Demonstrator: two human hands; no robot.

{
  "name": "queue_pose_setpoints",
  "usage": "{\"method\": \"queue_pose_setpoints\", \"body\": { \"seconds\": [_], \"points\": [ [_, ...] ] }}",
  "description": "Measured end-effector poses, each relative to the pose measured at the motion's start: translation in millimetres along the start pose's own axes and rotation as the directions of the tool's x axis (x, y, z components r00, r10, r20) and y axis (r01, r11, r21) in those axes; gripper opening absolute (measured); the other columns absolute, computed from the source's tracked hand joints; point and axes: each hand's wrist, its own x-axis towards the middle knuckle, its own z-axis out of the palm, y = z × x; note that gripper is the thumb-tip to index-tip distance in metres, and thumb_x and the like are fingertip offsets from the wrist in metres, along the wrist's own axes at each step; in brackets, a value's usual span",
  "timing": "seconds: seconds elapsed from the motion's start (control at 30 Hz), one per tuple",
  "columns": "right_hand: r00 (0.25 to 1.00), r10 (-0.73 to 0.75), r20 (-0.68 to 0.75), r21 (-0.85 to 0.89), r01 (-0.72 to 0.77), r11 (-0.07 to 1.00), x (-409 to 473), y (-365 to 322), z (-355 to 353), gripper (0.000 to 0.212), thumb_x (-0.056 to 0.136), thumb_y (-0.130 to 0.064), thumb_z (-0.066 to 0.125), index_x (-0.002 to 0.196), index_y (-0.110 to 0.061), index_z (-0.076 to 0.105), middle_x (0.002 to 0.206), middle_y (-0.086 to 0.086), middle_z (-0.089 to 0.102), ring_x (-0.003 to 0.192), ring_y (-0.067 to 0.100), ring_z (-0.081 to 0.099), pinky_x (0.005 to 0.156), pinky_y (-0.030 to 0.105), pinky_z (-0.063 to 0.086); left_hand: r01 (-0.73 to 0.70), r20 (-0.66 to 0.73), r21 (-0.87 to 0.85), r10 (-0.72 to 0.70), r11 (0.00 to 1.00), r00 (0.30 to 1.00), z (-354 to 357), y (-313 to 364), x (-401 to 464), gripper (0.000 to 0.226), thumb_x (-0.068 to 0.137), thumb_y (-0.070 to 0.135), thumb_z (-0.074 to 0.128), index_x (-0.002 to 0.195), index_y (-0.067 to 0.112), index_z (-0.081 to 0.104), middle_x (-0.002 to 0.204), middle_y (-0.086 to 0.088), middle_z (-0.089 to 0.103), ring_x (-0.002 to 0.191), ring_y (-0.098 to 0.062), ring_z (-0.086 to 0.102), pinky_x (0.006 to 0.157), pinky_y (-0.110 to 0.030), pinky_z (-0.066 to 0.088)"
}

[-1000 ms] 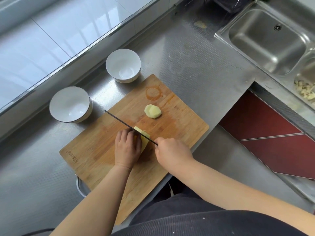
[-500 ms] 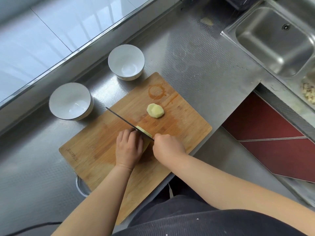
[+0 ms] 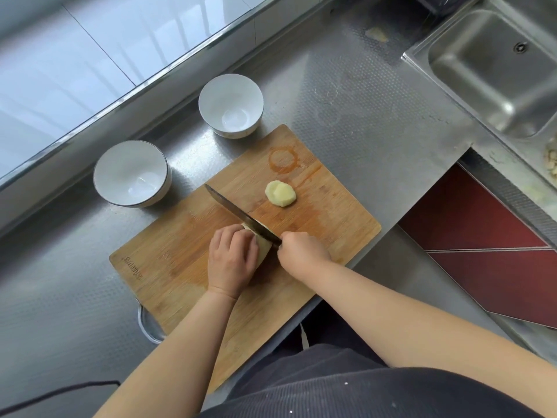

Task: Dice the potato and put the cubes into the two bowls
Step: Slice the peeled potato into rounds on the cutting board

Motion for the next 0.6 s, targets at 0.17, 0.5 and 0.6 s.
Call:
{"method": "queue_pose_setpoints", "body": {
  "seconds": [0.17,0.5,0.6],
  "points": [
    [0.994,-0.081,-0.078,-0.027,0.079,0.997,-20.1,5.2,-0.3,0.023,0.099,-0.020,0.041,0.110,-0.014,0.060,0.086,0.005,0.063,0.073,0.027,0.056,0.060,0.031,0.043,0.018,0.035,0.041,-0.019,0.999,0.999,-2.8,-1.5,-10.5,0.024,0.090,0.022,0.054,0.092,0.001,0.065,0.095,-0.016,0.062,0.089,-0.026,0.051,0.078,-0.037,0.044],
    [0.973,-0.162,-0.164,-0.068,0.153,0.986,-66.9,-5.6,-6.3,0.028,0.100,-0.016,0.041,0.124,-0.014,0.056,0.095,0.007,0.069,0.081,0.029,0.063,0.057,0.030,0.039,0.033,0.086,0.115,-0.043,0.993,0.995,0.1,-3.4,-11.1,0.028,0.086,0.024,0.052,0.096,-0.001,0.060,0.095,-0.020,0.060,0.087,-0.030,0.046,0.078,-0.038,0.039],
    [0.975,-0.137,-0.174,-0.051,0.130,0.990,-67.2,-7.0,-5.7,0.028,0.100,-0.016,0.041,0.124,-0.015,0.056,0.096,0.007,0.069,0.082,0.028,0.063,0.057,0.029,0.038,0.034,0.096,0.128,-0.046,0.991,0.994,1.1,-3.9,-11.1,0.028,0.086,0.022,0.054,0.097,-0.002,0.062,0.098,-0.020,0.060,0.087,-0.030,0.046,0.078,-0.037,0.038]
  ]
}}
